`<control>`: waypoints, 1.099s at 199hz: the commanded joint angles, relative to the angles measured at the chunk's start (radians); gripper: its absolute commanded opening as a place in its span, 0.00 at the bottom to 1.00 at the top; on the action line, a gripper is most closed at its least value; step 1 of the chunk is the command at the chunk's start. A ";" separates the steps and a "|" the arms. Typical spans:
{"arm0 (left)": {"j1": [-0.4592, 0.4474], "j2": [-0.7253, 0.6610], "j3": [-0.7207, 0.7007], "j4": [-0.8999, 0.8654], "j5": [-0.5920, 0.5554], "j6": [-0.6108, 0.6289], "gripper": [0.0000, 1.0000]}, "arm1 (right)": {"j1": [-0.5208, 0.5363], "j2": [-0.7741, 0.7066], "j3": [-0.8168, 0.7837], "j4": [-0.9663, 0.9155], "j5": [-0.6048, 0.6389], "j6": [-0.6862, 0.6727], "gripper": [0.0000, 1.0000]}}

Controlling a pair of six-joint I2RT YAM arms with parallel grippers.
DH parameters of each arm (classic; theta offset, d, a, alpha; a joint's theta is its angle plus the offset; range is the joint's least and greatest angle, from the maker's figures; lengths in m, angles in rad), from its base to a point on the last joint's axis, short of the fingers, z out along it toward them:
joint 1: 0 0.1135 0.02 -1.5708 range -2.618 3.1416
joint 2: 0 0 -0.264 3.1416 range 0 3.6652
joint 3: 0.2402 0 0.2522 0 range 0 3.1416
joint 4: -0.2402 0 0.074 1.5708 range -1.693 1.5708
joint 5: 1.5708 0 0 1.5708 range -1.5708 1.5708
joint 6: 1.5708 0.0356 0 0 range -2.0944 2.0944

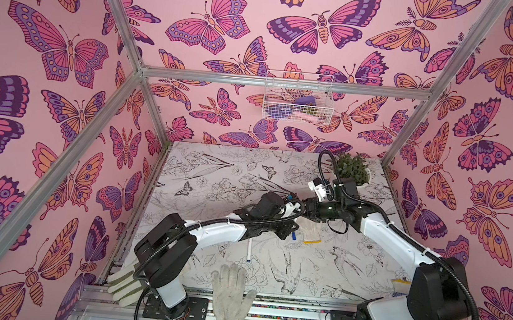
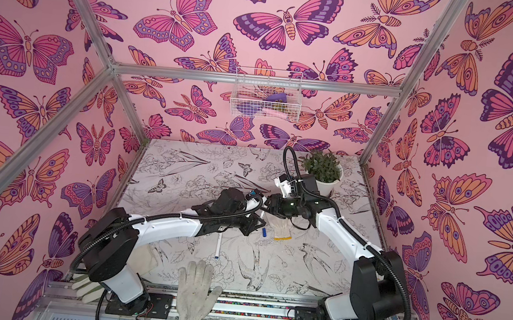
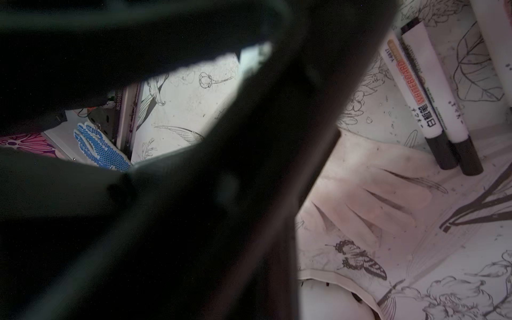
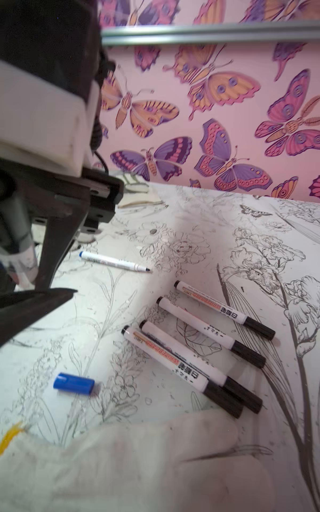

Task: Insert pens into pen caps
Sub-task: Put on the pen cap to the pen, then place the pen at the center of the table.

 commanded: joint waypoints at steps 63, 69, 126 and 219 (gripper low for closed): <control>0.060 0.038 -0.069 0.030 0.006 -0.050 0.00 | -0.145 -0.143 -0.075 0.219 0.140 0.164 0.61; 0.075 0.045 -0.075 0.031 0.007 -0.069 0.00 | -0.152 -0.158 -0.086 0.198 0.186 0.156 0.61; 0.148 0.148 0.051 -0.239 -0.127 -0.102 0.00 | -0.154 -0.221 -0.116 0.080 0.295 0.093 0.60; 0.144 0.223 0.190 -0.420 -0.220 -0.123 0.27 | -0.154 -0.210 -0.134 0.093 0.268 0.097 0.59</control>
